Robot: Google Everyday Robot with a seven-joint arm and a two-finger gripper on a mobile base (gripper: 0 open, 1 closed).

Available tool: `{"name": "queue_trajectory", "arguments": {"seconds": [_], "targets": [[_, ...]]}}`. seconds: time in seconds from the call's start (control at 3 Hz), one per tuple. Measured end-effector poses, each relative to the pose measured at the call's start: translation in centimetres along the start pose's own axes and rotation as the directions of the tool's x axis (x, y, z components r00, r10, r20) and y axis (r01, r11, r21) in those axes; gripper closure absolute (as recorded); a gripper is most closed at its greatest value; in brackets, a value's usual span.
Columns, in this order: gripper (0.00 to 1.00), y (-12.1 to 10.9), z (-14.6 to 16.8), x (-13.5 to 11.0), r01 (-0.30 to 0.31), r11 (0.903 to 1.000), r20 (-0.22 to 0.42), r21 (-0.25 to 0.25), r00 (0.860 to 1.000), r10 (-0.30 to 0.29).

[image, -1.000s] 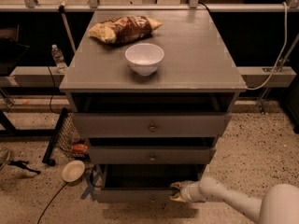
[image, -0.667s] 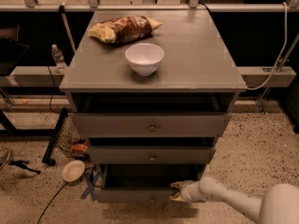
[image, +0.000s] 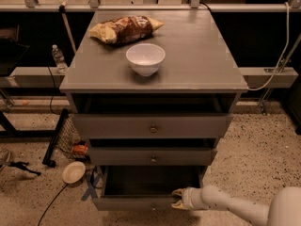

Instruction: Open bottom drawer

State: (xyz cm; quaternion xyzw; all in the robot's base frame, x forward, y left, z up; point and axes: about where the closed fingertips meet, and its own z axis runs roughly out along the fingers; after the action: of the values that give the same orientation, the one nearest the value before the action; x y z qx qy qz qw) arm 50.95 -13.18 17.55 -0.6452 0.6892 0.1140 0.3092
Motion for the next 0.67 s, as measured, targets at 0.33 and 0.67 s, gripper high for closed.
{"name": "queue_trajectory", "arguments": {"seconds": [0.33,0.67], "targets": [[1.00,2.41,-1.17,0.07,0.003,1.0000,-0.019,0.003,1.000,-0.003],[1.00,2.54,-1.21,0.09,0.003,1.0000,-0.020,0.004,1.000,-0.003]]}}
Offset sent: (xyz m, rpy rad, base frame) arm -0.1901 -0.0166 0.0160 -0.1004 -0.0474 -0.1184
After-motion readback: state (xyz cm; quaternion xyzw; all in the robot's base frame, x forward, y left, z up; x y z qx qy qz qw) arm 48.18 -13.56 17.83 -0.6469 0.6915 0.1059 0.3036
